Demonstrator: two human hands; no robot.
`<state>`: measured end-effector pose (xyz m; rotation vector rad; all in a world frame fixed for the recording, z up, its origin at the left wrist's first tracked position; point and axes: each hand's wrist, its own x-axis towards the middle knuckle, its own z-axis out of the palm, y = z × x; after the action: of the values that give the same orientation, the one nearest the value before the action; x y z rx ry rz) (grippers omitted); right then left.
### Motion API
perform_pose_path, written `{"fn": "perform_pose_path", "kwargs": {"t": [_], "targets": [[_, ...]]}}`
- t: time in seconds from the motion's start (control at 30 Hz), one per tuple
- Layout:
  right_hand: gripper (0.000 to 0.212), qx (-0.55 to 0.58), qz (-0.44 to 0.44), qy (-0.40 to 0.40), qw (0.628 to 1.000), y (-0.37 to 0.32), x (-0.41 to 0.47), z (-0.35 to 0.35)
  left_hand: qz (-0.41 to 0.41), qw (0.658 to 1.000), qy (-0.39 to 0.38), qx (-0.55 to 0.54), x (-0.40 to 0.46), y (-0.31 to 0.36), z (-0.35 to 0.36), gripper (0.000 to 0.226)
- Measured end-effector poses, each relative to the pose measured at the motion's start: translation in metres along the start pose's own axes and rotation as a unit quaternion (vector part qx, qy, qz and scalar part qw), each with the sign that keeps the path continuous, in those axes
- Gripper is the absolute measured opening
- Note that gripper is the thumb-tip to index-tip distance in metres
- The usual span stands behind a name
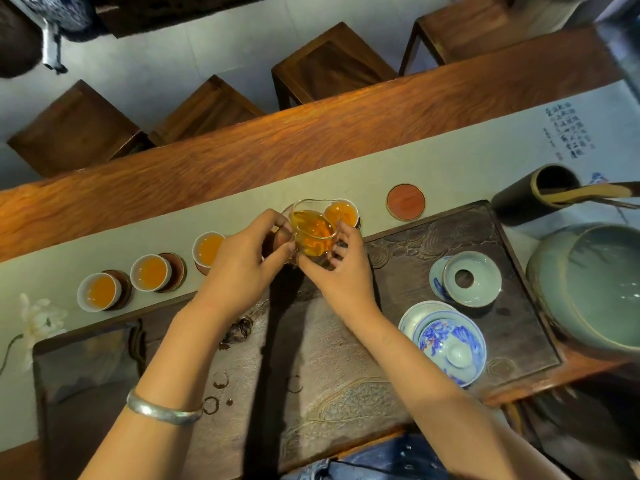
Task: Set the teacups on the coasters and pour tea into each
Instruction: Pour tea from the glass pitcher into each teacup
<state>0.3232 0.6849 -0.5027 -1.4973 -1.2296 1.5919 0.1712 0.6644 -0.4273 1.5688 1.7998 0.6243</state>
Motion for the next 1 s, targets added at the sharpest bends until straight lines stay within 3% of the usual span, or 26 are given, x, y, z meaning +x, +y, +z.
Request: {"fn": "perform_pose_path", "kwargs": {"t": [0.27,0.4,1.0], "targets": [[0.105,-0.138,-0.088,-0.032,0.986,-0.015,-0.023,0.002,-0.004,0.995,0.068,-0.079,-0.048,-0.007,-0.002,0.016],[0.092,-0.151,-0.108,-0.073,0.980,-0.018,-0.040,0.019,-0.031,0.988,0.116,-0.100,-0.084,-0.018,-0.008,0.016],[0.089,-0.260,-0.201,-0.314,0.891,0.016,-0.159,0.176,-0.167,0.910,0.343,-0.159,-0.303,-0.121,-0.027,0.019]]}}
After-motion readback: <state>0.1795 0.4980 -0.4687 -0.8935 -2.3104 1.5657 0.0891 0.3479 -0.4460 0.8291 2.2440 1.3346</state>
